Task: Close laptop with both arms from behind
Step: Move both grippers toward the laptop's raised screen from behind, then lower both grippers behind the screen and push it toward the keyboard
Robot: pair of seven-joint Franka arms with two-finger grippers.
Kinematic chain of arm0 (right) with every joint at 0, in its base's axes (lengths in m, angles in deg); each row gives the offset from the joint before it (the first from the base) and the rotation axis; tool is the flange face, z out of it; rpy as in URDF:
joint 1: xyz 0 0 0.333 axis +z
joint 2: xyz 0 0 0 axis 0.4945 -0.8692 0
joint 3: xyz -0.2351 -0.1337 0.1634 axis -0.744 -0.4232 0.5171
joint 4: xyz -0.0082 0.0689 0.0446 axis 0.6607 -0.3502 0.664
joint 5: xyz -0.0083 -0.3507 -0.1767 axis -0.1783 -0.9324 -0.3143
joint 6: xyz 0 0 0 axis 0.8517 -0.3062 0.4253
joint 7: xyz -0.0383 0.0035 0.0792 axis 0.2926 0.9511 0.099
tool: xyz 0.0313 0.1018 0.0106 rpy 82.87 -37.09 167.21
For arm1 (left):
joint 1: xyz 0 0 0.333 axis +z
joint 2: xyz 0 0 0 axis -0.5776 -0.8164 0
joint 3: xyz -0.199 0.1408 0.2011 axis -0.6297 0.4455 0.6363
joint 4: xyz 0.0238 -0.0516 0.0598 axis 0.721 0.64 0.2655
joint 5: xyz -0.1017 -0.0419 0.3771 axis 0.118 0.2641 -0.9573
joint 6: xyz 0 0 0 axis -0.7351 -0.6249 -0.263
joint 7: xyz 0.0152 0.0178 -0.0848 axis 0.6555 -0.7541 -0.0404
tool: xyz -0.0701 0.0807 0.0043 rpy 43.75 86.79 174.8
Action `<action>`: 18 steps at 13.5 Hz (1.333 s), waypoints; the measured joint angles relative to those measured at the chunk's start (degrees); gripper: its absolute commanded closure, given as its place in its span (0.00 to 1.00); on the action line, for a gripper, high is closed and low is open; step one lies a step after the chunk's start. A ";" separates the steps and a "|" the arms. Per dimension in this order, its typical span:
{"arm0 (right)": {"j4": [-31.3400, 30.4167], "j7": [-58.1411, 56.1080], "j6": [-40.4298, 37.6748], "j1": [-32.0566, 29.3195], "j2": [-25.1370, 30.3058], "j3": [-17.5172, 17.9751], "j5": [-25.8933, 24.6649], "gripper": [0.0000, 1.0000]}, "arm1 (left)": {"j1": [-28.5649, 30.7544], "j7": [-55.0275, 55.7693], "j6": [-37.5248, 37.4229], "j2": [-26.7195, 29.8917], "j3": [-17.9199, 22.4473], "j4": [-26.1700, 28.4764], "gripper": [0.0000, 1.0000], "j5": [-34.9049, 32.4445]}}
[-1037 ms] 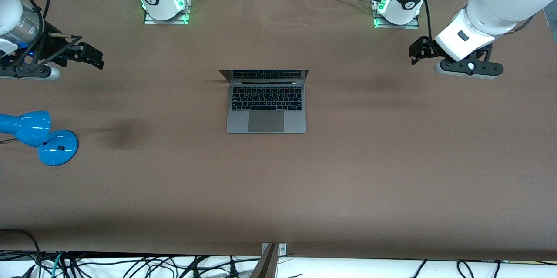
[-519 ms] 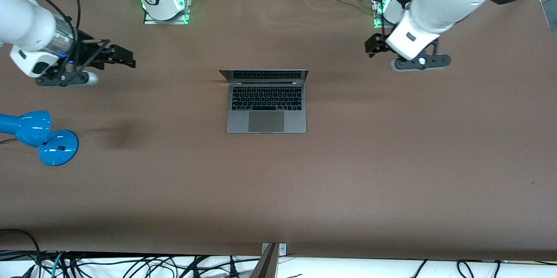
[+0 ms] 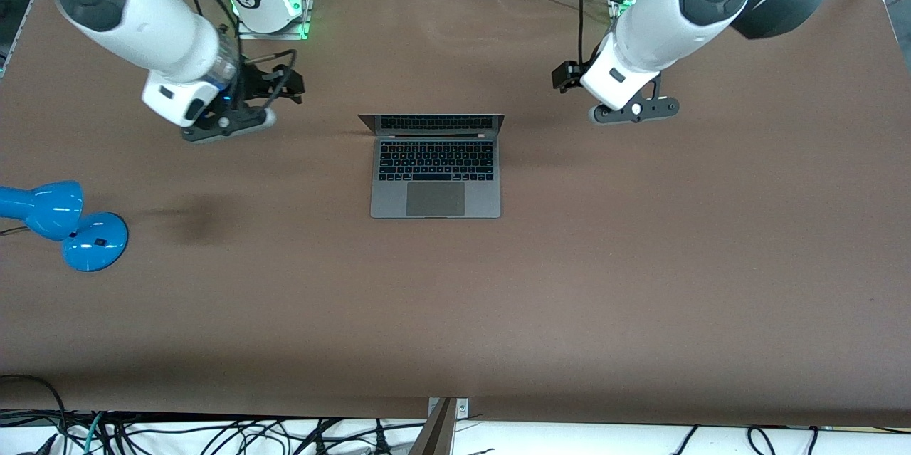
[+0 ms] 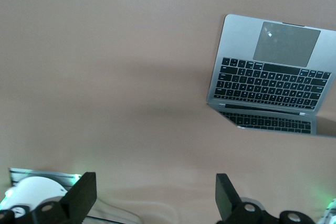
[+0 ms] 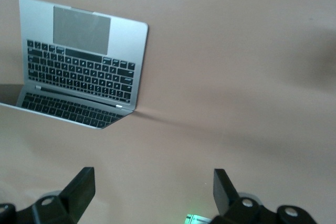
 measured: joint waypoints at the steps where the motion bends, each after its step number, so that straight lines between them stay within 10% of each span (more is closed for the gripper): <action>1: -0.01 0.64 0.29 0.79 -0.79 0.00 0.00 0.31 | -0.59 0.68 1.06 -1.40 -0.19 -0.02 0.00 0.19; 5: 0.02 12.97 0.67 4.29 -2.97 0.00 0.45 0.71 | -5.24 6.35 3.21 -5.01 -0.91 -0.03 0.00 0.22; 10: 0.04 19.83 0.67 7.48 -5.97 -0.01 6.54 0.92 | -9.15 9.55 3.30 -7.31 -1.16 0.70 0.01 0.64; 15: 0.02 19.81 0.46 8.58 -10.40 -0.06 9.56 0.99 | -13.50 12.92 5.98 -9.84 -1.34 1.78 1.00 3.77; 18: 0.02 19.81 0.45 9.87 -12.55 -0.02 9.58 0.99 | -14.12 13.43 7.67 -11.85 -1.32 2.08 1.00 5.60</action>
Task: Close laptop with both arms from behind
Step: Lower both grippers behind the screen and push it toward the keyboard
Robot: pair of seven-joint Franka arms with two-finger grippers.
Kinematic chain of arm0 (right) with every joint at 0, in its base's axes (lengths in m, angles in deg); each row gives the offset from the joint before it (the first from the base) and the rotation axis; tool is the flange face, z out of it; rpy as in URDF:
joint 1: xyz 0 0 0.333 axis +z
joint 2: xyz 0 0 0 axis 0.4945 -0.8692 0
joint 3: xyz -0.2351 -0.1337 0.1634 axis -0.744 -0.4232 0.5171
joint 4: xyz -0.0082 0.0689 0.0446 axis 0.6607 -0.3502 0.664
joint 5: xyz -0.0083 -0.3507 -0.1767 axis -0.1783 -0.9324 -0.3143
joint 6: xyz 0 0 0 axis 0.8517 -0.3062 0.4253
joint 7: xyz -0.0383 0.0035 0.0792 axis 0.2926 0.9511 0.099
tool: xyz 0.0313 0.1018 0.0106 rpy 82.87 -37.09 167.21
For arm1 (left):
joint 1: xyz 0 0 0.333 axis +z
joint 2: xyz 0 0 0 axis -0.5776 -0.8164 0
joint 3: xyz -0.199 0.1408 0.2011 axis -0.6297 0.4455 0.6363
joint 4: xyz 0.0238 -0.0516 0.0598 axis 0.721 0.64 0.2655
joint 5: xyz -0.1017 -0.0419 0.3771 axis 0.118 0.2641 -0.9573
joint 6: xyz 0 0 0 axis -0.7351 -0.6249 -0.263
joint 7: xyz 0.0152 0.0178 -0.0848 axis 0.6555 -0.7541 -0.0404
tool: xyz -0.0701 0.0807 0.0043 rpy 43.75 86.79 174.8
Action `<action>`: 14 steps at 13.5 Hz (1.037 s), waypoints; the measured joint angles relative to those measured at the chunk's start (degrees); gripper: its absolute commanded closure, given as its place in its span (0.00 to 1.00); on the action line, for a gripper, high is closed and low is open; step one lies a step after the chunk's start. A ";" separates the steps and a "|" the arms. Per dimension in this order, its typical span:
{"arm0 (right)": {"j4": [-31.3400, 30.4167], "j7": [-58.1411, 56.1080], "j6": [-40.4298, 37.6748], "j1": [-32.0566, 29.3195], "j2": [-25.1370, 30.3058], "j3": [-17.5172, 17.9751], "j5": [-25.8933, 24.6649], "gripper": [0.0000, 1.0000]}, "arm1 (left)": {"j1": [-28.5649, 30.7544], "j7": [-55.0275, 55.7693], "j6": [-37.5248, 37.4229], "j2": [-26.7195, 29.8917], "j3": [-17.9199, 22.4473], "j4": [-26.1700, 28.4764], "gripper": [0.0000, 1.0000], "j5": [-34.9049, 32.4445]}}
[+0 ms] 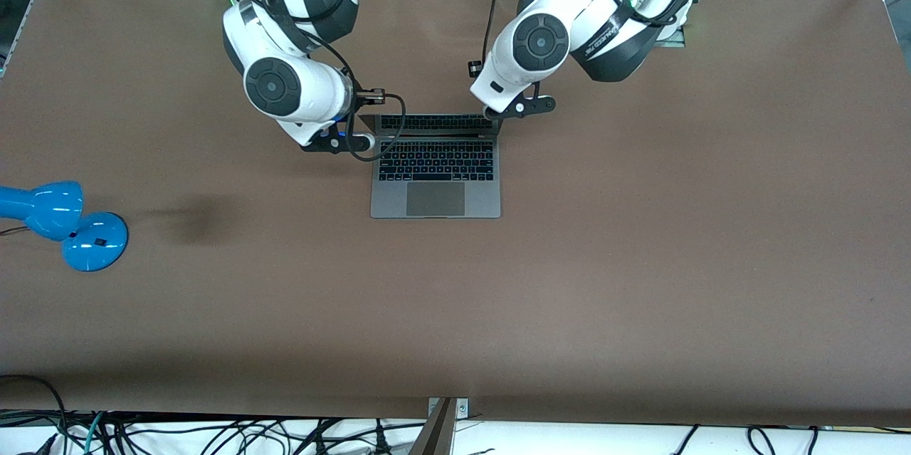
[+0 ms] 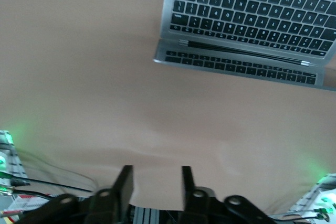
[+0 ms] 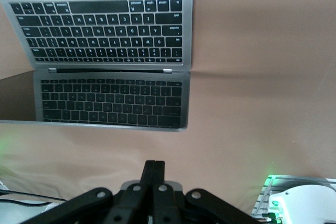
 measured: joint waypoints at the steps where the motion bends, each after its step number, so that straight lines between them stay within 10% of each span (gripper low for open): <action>1: -0.01 0.00 -0.03 0.15 -0.51 0.00 0.00 0.99 | 0.01 0.03 0.75 -0.83 0.03 0.00 1.00 0.58; 14: 0.14 -3.38 5.74 0.12 -3.26 -0.33 0.01 0.96 | 0.51 -0.08 6.02 -8.39 0.90 -3.91 1.00 -1.25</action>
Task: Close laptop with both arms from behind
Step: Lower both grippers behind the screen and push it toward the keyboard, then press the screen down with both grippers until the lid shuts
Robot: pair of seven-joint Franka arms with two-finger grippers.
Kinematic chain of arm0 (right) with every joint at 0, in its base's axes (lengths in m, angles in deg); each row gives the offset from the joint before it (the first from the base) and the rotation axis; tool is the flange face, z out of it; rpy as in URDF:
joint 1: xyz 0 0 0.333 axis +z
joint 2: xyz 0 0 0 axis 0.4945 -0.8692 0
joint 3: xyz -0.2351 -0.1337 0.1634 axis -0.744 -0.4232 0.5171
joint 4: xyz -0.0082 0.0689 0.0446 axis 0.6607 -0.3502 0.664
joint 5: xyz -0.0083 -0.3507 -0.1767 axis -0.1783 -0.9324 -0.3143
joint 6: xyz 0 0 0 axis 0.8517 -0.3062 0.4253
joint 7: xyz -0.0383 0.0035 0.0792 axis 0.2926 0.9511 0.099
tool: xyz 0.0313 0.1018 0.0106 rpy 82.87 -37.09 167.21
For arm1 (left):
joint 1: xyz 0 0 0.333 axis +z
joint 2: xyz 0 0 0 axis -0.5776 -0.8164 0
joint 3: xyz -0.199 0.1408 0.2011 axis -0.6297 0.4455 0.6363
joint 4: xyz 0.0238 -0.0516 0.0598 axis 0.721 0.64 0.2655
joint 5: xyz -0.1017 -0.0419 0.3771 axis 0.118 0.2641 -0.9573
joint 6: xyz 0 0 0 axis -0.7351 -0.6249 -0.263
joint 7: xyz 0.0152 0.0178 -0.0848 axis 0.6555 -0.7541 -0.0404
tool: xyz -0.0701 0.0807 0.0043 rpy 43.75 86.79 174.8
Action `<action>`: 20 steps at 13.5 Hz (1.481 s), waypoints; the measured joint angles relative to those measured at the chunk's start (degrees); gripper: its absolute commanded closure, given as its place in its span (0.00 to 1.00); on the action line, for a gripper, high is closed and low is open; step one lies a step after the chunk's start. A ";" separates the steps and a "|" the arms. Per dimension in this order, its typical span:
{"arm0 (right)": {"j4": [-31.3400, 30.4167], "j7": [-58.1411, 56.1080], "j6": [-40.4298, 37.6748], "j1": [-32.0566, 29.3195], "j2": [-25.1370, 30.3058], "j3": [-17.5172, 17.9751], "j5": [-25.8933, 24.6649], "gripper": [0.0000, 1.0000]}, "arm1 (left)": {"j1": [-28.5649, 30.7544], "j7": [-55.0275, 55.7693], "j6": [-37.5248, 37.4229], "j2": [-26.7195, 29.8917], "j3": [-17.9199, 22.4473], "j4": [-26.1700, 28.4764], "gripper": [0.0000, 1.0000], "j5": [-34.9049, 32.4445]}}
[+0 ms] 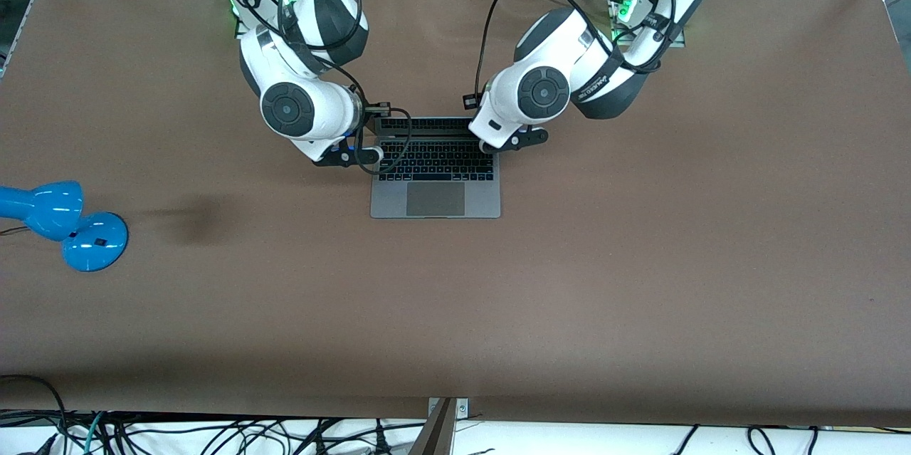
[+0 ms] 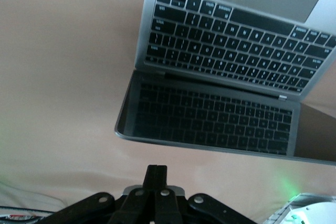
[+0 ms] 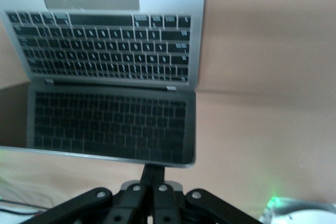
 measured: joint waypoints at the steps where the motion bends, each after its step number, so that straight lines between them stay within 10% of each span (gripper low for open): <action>1: 0.00 0.00 1.20 -0.01 0.00 -0.03 0.00 0.96 | 0.09 -0.02 0.00 -0.83 0.12 -0.62 1.00 -0.72; 20: 0.78 -11.38 10.17 -1.50 -5.06 -2.31 -0.02 0.96 | 0.05 -3.16 1.78 -12.62 5.40 -12.68 1.00 -4.98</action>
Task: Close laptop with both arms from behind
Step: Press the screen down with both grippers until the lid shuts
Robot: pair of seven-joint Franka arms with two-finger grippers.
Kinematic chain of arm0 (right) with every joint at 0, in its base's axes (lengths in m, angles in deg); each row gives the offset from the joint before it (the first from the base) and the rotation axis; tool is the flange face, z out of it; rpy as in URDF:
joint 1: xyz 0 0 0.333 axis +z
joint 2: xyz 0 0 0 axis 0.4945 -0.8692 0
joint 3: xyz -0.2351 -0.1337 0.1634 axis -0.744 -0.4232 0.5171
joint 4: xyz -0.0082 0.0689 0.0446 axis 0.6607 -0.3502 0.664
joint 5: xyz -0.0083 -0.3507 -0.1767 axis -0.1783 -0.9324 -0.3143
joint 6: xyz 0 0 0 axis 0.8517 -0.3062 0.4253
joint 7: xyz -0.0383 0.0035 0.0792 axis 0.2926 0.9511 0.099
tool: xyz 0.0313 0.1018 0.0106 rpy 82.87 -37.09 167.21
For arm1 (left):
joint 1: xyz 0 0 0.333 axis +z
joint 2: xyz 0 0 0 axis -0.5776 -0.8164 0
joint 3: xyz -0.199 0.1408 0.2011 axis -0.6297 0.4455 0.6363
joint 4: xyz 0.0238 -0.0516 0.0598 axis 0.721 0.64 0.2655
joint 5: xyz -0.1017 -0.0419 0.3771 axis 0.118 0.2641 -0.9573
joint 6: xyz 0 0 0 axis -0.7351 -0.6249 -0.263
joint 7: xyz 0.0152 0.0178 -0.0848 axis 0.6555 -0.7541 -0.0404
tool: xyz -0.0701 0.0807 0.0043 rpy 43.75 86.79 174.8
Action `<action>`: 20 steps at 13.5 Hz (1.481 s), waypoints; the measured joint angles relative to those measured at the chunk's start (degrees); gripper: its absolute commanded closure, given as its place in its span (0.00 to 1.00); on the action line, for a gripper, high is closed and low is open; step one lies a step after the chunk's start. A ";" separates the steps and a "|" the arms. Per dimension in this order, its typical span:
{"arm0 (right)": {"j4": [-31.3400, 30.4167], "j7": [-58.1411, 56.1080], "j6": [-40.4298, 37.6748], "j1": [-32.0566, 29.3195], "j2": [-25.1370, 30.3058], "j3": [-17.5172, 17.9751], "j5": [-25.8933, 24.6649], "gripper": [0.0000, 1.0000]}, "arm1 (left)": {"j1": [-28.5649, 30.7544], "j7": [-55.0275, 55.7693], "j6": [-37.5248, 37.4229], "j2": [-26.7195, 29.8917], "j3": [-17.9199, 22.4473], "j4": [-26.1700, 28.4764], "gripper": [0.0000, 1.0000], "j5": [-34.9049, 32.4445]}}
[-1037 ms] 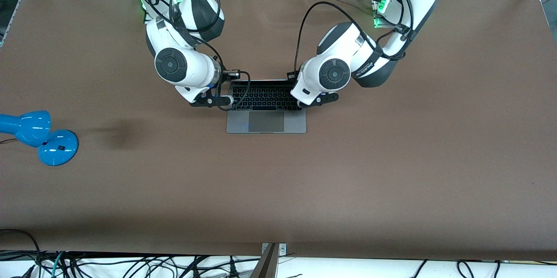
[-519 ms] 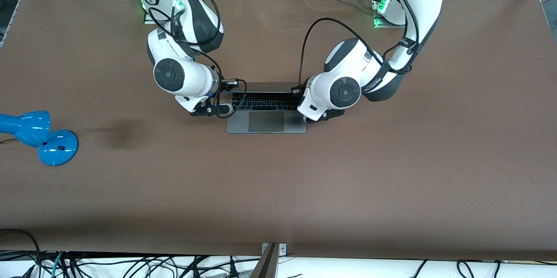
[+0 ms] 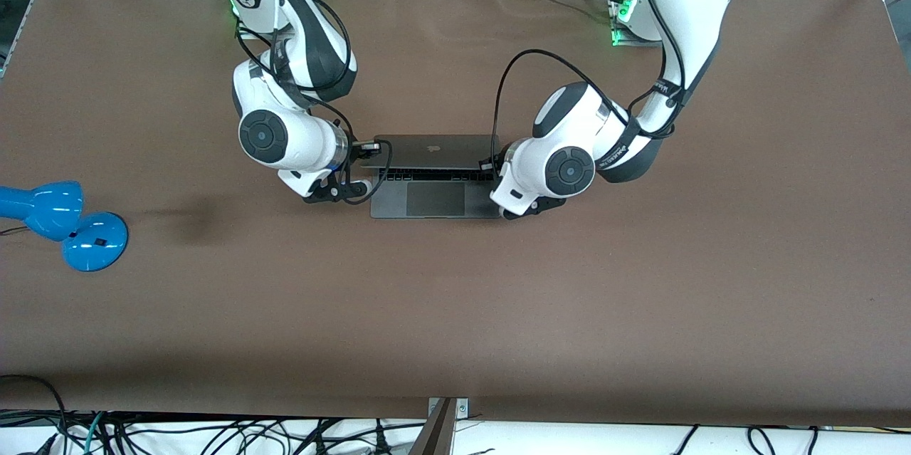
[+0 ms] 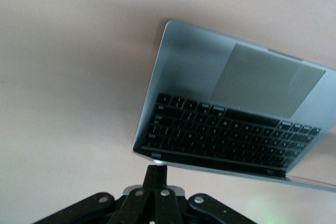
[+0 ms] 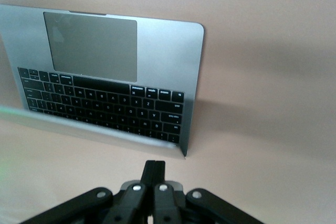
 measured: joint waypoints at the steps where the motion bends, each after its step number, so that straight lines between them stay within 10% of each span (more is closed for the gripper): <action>1: 0.47 -0.52 0.52 0.01 -0.59 0.00 0.00 0.96 | -0.05 0.00 0.96 -0.69 0.00 -0.30 1.00 -0.33; 20: 2.93 -15.30 13.45 -0.92 -11.64 -0.43 0.00 0.96 | -1.73 0.00 11.04 -8.43 -0.04 -0.79 1.00 -5.39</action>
